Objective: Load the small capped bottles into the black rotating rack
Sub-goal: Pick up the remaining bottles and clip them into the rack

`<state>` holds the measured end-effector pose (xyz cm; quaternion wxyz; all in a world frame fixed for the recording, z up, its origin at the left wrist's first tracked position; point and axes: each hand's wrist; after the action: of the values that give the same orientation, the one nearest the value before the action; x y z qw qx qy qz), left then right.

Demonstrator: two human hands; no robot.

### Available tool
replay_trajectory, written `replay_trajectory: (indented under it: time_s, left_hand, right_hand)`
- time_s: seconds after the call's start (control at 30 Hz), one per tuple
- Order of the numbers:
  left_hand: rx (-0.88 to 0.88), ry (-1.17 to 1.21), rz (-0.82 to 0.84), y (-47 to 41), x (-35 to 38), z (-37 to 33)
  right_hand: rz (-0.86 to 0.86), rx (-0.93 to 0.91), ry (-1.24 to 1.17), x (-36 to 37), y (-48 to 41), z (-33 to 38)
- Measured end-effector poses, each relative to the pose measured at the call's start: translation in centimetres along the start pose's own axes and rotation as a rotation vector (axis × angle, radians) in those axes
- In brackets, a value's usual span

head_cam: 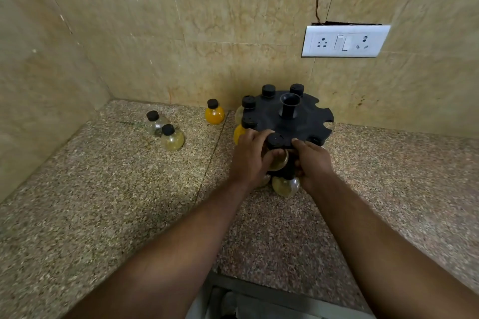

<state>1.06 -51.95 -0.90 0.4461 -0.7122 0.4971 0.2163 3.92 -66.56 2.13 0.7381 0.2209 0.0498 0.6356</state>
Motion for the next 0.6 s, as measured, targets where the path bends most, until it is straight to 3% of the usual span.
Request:
replay_trajectory:
  time_s: [0.43,0.6]
  left_hand:
    - [-0.054,0.014,0.0,-0.9,0.1,2.7]
    - [-0.211,0.022,-0.083,-1.7,-1.2,5.7]
  right_hand:
    - [-0.03,-0.168,0.074,2.6,0.5,-3.0]
    - [0.001,-0.178,0.163,5.7,1.2,-5.3]
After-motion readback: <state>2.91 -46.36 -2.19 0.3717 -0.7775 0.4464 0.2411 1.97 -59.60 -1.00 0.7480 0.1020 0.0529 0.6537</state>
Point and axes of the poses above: each hand's wrist, its own y-axis away from the middle knuckle, its own x-axis out of the palm, z = x × y, and after that the axes turned 9 degrees about -y, right-handed
